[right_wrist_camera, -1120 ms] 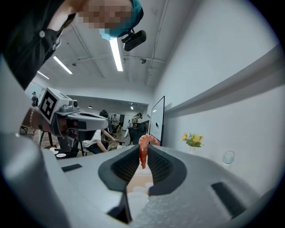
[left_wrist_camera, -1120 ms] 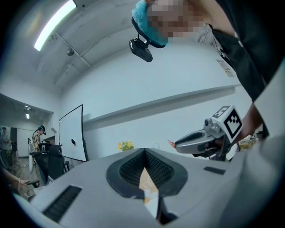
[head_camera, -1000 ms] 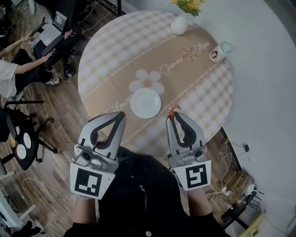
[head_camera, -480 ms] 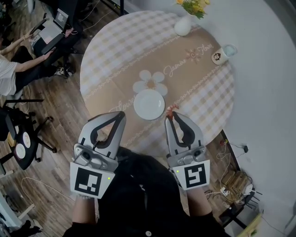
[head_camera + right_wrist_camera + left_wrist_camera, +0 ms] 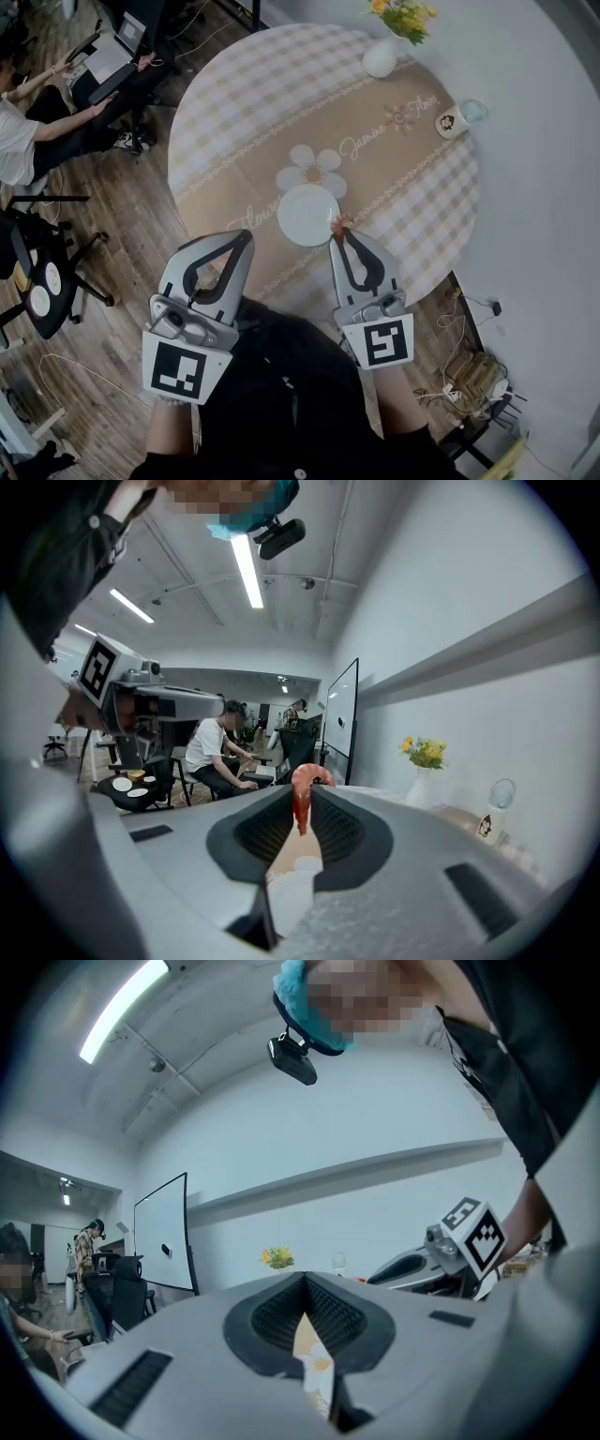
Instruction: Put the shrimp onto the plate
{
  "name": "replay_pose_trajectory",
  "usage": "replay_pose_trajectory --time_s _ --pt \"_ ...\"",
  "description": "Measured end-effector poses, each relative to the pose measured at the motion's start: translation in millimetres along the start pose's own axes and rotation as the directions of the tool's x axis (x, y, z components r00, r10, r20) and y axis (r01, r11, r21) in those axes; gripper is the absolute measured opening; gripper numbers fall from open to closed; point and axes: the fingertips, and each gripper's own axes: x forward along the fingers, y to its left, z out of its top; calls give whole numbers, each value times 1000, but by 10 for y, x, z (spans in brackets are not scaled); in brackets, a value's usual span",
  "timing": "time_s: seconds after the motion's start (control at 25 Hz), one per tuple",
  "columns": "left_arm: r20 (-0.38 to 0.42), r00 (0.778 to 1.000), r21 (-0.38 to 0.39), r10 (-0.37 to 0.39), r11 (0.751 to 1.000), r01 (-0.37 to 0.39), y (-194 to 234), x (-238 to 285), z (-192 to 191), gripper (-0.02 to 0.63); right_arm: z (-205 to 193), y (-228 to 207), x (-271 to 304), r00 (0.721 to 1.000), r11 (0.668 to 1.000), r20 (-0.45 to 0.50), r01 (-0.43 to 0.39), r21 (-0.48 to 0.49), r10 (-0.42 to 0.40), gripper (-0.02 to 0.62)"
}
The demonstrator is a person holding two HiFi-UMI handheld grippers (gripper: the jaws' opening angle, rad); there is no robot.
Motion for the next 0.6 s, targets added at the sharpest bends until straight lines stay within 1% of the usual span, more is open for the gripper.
replay_pose_trajectory --time_s 0.36,0.6 --pt "-27 999 -13 28 1000 -29 67 -105 -88 0 -487 80 279 993 999 -107 -44 4 44 43" --pt "-38 998 -23 47 999 -48 97 -152 -132 0 -898 167 411 979 994 -182 -101 -34 93 43"
